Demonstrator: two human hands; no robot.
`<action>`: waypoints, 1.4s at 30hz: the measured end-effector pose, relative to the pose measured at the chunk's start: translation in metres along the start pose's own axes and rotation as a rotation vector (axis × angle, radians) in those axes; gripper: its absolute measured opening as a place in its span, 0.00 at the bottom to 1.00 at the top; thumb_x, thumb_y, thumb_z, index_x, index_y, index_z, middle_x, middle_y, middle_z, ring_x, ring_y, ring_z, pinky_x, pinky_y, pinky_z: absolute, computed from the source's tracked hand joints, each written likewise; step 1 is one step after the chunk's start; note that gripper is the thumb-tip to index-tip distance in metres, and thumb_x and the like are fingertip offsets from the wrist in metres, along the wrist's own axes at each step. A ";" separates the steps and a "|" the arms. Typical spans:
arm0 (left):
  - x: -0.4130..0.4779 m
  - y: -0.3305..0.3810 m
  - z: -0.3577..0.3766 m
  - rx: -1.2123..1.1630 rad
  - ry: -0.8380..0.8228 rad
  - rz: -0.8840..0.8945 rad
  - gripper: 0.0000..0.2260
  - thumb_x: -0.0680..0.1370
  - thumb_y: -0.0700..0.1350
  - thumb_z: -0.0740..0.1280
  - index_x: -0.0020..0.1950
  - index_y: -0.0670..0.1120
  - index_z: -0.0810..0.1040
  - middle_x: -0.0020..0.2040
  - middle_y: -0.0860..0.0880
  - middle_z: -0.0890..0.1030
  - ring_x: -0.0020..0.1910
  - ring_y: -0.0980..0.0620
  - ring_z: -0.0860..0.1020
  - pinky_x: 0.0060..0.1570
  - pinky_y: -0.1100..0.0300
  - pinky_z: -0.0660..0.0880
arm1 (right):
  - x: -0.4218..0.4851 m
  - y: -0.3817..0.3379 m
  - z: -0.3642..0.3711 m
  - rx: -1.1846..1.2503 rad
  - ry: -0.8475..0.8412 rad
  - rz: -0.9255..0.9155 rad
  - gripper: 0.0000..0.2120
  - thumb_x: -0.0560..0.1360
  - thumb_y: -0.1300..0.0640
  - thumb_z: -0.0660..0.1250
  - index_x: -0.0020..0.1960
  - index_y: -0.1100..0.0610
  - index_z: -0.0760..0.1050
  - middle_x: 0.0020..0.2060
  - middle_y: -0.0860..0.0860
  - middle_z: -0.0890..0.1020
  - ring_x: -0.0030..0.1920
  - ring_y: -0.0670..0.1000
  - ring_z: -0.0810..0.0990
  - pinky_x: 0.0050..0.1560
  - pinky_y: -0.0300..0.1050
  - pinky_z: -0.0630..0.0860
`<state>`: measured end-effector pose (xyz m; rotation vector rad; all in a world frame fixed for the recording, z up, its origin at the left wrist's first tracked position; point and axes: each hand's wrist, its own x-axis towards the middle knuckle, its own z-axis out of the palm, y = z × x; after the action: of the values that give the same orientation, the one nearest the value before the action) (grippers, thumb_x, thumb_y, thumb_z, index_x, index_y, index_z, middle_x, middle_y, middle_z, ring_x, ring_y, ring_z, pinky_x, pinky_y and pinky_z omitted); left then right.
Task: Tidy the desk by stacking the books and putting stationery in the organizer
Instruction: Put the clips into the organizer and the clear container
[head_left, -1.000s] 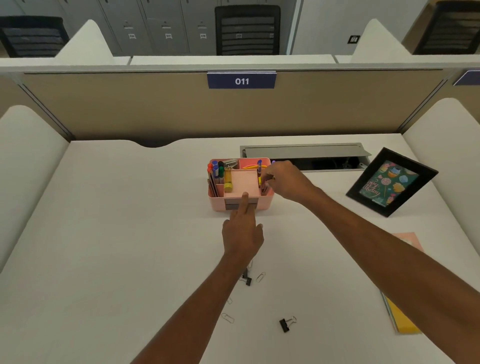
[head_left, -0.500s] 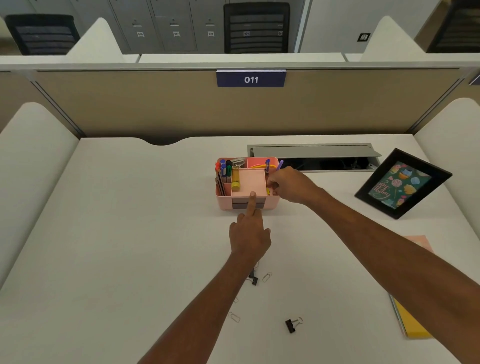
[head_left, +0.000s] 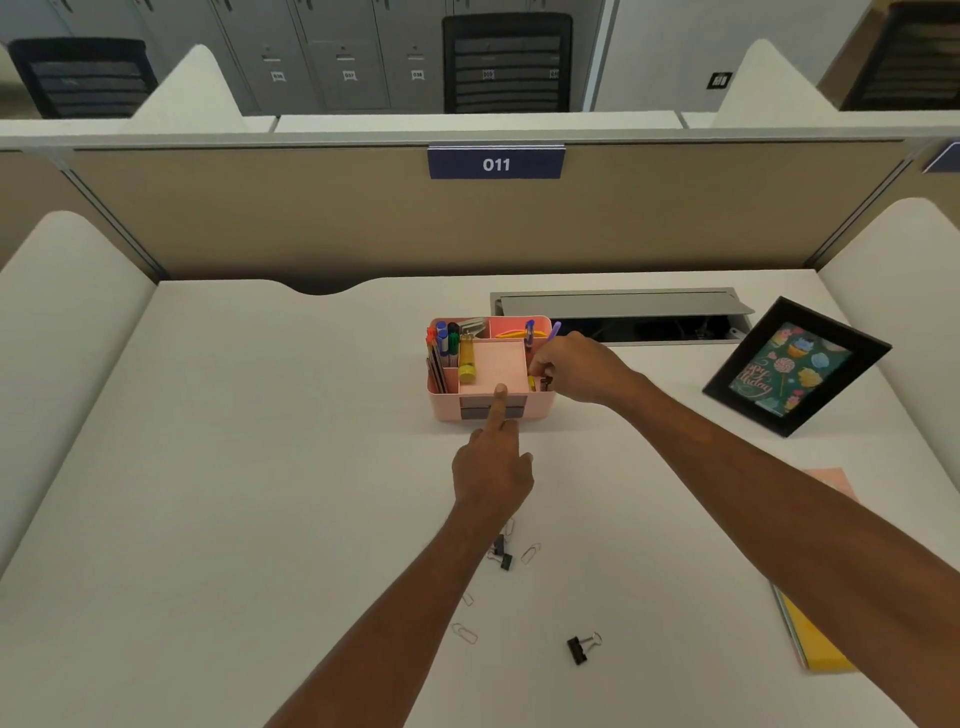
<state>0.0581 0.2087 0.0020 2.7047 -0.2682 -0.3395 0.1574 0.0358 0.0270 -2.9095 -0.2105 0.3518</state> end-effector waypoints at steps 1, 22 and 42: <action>0.000 -0.001 -0.001 -0.004 -0.007 0.007 0.24 0.81 0.53 0.70 0.76 0.53 0.70 0.85 0.59 0.53 0.59 0.52 0.80 0.51 0.57 0.79 | 0.000 0.000 0.000 0.002 -0.002 0.003 0.10 0.79 0.60 0.73 0.60 0.54 0.85 0.54 0.51 0.86 0.49 0.51 0.84 0.52 0.45 0.82; 0.000 -0.005 -0.006 -0.038 -0.006 0.016 0.16 0.81 0.52 0.72 0.68 0.53 0.79 0.85 0.59 0.48 0.64 0.52 0.80 0.57 0.57 0.78 | 0.001 -0.008 0.003 -0.185 -0.004 -0.038 0.12 0.80 0.56 0.72 0.62 0.55 0.81 0.52 0.53 0.85 0.49 0.54 0.85 0.56 0.45 0.81; 0.002 -0.006 -0.002 -0.058 0.021 0.031 0.12 0.81 0.51 0.72 0.64 0.53 0.81 0.85 0.60 0.45 0.62 0.53 0.80 0.55 0.57 0.79 | 0.003 -0.008 -0.005 -0.143 -0.043 -0.023 0.13 0.80 0.58 0.72 0.64 0.54 0.84 0.55 0.51 0.86 0.49 0.52 0.85 0.54 0.47 0.84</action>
<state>0.0613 0.2148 0.0013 2.6428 -0.2894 -0.3050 0.1607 0.0432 0.0333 -3.0392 -0.2863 0.4115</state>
